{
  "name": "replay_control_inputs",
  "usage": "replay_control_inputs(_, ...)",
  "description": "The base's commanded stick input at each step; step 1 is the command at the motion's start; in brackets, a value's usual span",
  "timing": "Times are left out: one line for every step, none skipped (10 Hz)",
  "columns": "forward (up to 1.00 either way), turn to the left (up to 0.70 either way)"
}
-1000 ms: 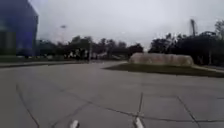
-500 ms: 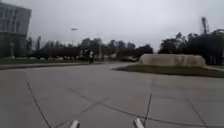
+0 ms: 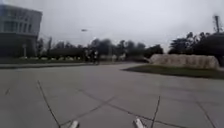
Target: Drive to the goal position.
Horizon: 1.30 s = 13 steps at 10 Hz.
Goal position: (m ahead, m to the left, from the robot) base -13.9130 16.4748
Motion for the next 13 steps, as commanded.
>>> replay_control_inputs(0.0,0.49)
replay_control_inputs(0.0,0.49)
replay_control_inputs(0.0,0.49)
replay_control_inputs(0.0,0.49)
replay_control_inputs(0.0,0.49)
replay_control_inputs(0.0,0.49)
replay_control_inputs(0.0,0.49)
replay_control_inputs(0.0,0.49)
replay_control_inputs(0.0,0.49)
replay_control_inputs(0.0,0.49)
replay_control_inputs(0.0,0.49)
replay_control_inputs(0.0,0.49)
replay_control_inputs(0.0,0.49)
